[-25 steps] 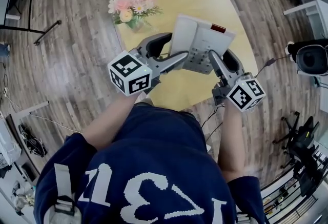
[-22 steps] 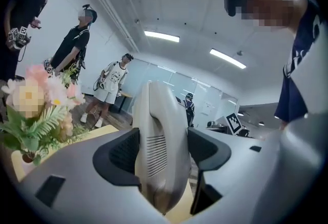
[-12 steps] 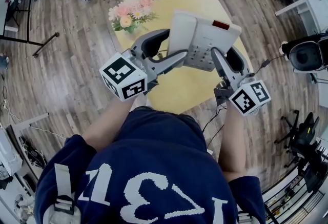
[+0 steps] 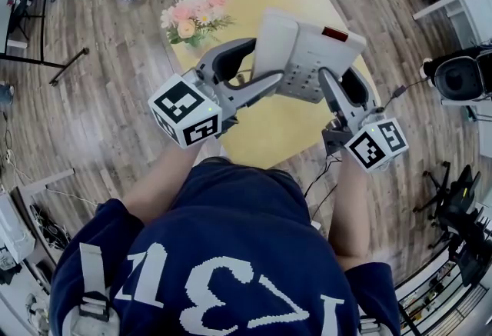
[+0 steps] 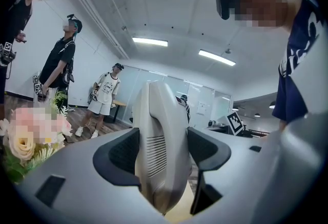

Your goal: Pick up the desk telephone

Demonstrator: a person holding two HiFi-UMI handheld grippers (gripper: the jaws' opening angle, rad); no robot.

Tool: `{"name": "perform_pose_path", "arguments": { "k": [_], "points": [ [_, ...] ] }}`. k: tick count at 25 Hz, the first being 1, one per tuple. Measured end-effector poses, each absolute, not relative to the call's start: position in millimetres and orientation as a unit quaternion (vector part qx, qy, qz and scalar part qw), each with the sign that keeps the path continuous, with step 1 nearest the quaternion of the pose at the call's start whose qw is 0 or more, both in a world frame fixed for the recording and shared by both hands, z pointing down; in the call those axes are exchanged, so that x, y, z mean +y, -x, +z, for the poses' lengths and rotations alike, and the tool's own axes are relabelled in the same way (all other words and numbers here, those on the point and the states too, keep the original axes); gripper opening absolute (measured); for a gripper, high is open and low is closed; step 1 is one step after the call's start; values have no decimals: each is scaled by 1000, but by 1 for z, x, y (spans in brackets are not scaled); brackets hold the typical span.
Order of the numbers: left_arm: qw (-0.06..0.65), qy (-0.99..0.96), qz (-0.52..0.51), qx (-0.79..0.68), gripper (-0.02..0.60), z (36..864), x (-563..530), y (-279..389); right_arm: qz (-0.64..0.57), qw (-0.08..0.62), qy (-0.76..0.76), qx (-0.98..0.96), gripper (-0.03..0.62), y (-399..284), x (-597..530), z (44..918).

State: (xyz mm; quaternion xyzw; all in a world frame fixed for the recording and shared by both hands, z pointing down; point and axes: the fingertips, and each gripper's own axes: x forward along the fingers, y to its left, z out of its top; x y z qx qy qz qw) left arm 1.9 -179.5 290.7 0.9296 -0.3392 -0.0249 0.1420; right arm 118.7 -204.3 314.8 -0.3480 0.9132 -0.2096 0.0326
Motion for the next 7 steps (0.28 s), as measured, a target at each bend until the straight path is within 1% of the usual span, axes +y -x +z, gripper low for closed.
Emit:
{"name": "perform_pose_path", "arguments": {
  "k": [7],
  "points": [
    [144,-929,-27,-339,302,291,-177,-6,-206,33,348,914,224,-123,-202,314]
  ]
}}
